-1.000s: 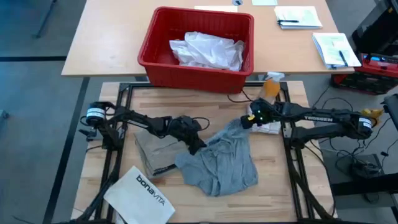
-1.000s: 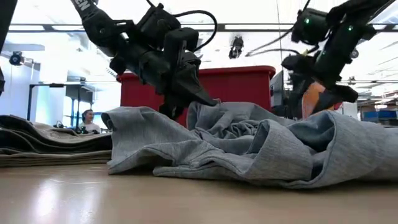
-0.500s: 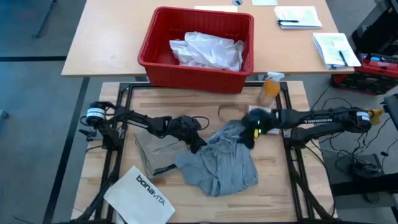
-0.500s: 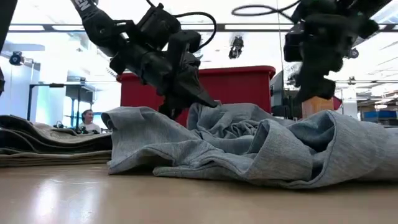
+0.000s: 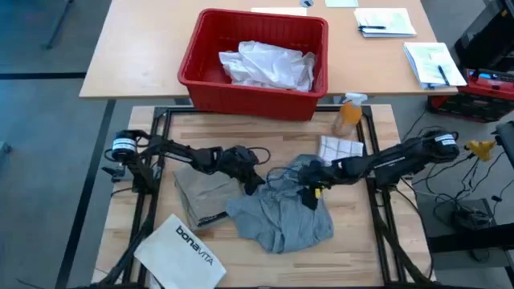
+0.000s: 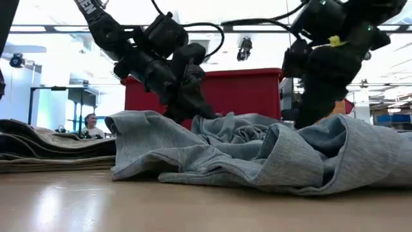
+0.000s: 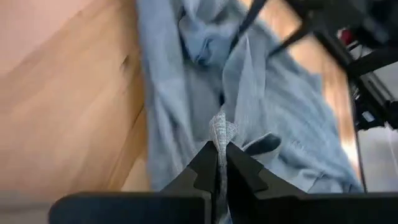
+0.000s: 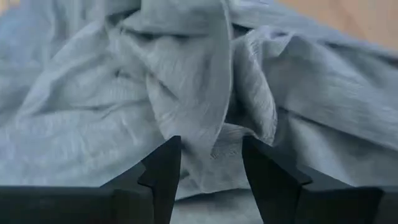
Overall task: Fold laundry
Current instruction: Fold the gray shirt
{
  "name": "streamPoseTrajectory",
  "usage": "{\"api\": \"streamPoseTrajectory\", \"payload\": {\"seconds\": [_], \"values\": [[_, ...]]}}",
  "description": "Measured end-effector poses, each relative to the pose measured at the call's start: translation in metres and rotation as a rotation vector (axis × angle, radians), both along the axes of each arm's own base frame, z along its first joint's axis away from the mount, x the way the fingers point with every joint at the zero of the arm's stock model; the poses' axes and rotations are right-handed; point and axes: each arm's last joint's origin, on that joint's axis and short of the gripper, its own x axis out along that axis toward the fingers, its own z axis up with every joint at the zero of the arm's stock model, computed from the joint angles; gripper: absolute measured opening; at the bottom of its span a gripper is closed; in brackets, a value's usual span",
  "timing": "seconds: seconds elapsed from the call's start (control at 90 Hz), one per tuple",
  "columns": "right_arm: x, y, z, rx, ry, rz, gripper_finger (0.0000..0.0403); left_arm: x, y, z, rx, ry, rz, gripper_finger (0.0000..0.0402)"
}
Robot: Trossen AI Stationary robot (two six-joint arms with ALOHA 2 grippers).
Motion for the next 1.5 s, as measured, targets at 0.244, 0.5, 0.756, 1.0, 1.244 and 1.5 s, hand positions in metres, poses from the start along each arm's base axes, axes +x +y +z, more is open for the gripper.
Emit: {"api": "streamPoseTrajectory", "payload": {"seconds": [0.244,0.5,0.756,1.0,1.244,1.5], "values": [[0.0,0.002,-0.003,0.006,0.01,0.016,0.0147,-0.007,0.0,-0.005,0.009,0.089,-0.021,0.0002],[0.019,0.003,-0.011,-0.089,-0.054,0.132,0.0131,-0.006,0.001,-0.003,0.012,0.071,-0.022,0.0002],[0.008,0.002,0.007,-0.111,0.168,0.179,0.001,-0.01,0.009,0.001,-0.061,0.099,0.064,0.0002],[-0.006,-0.005,0.081,-0.196,0.013,0.171,0.0001,-0.019,0.021,0.033,-0.028,-0.008,0.12,0.0001],[-0.022,-0.021,0.15,-0.299,-0.078,0.128,0.0,-0.027,0.024,0.07,0.025,-0.17,0.125,0.0],[-0.03,-0.031,0.191,-0.337,-0.06,0.121,0.0,-0.029,0.024,0.096,0.117,-0.271,0.084,0.0]]}}
